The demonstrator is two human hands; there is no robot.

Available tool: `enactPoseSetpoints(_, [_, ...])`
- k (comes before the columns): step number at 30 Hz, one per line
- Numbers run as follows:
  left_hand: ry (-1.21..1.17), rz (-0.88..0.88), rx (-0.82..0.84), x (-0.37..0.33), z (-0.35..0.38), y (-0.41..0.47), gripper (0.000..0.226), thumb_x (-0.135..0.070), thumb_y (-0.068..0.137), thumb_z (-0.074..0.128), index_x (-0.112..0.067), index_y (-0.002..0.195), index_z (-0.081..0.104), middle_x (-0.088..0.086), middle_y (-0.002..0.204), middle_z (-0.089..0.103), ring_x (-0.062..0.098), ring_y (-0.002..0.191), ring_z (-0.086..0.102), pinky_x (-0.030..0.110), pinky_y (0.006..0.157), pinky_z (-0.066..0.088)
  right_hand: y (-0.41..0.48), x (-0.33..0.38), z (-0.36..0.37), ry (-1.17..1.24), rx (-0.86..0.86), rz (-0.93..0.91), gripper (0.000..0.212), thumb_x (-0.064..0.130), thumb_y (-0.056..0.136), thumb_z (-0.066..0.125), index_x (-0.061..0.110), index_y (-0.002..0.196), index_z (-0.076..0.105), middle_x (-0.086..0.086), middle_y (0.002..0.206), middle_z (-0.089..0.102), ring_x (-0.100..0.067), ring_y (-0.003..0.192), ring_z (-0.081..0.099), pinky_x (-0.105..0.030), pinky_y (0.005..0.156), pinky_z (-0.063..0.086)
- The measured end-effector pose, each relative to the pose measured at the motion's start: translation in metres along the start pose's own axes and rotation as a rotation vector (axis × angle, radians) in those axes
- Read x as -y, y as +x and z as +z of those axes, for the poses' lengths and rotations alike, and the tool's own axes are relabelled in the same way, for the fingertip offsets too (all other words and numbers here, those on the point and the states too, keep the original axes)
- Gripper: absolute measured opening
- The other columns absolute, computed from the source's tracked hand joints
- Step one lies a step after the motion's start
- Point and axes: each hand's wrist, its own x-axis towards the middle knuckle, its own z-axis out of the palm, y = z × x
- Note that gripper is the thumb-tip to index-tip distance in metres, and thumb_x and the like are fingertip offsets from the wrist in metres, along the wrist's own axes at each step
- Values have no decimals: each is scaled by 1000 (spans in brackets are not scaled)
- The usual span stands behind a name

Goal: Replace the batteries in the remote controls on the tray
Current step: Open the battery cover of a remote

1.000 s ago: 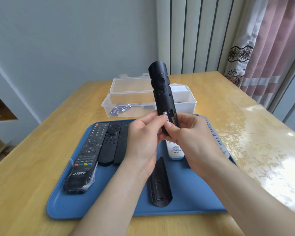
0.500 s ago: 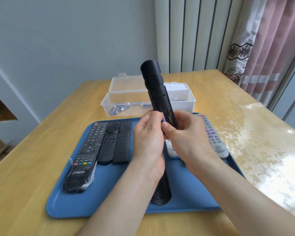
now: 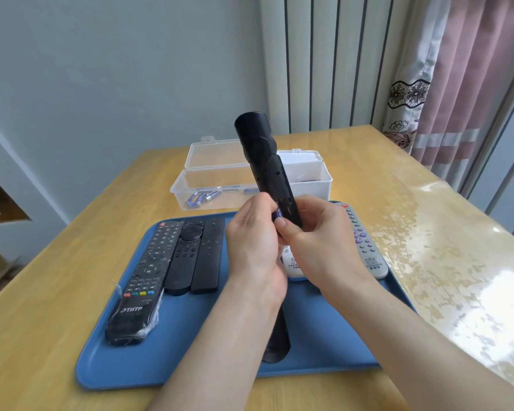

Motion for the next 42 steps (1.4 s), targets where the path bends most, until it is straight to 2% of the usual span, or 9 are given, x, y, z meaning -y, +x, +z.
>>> enactPoseSetpoints(6, [-1,22,56,4,-2,3,44,12,76,31,-11,82,67,7,70,59,19,63,54,23,55,42,-1,4,-3,-7,15,-36,24,2,83,69,25,78,76,2,73,76,-23,78,73,-42,74,60])
enactPoseSetpoints(12, [-8,-57,169,-1,-2,6,22,-6,82,45,-14,70,62,2,65,54,10,48,39,22,51,33,4,4,-8,272,53,113,17,-5,92,59,3,98,73,-18,88,75,-25,79,73,-37,80,61])
enactPoseSetpoints(17, [35,24,196,-2,-8,11,17,-10,94,57,-9,82,69,4,73,68,10,60,61,19,52,47,7,8,-13,332,113,173,18,-2,94,57,7,103,69,-13,92,72,-21,80,71,-33,80,60])
enactPoseSetpoints(19, [60,69,197,-2,-11,12,16,-9,94,57,-5,86,70,9,77,70,14,64,63,23,55,50,8,7,-16,190,56,111,25,7,90,64,20,111,59,-6,99,69,-23,75,71,-33,72,60])
enactPoseSetpoints(21, [71,102,168,-1,-13,15,16,-8,94,58,-3,86,71,9,77,70,16,67,64,26,62,56,8,5,-16,-98,-13,-68,28,19,87,70,31,106,53,3,101,63,-20,79,70,-34,72,56])
enactPoseSetpoints(24, [75,145,145,1,-13,16,15,-8,93,60,0,93,72,8,79,70,18,74,65,29,74,59,7,0,-13,-373,-113,-290,15,25,86,72,28,99,67,9,102,62,-14,88,65,-34,78,52])
enactPoseSetpoints(27, [69,198,140,5,-13,14,18,-7,93,61,6,100,70,6,74,68,20,76,62,28,73,57,7,-4,-9,-511,-140,-337,14,26,87,71,24,100,76,7,104,67,-20,97,59,-30,84,43])
enactPoseSetpoints(33, [50,257,129,12,-9,7,17,-4,90,63,3,104,71,5,79,74,15,75,65,28,75,58,5,-4,-7,-417,-204,-281,13,23,84,75,21,96,79,12,104,70,-7,100,45,-2,83,29])
enactPoseSetpoints(42, [15,257,143,15,-9,6,17,-4,90,62,-3,104,73,6,86,76,12,77,68,27,76,57,7,-5,-7,-336,-261,-280,7,21,77,81,20,83,79,14,98,71,-9,98,49,0,81,29])
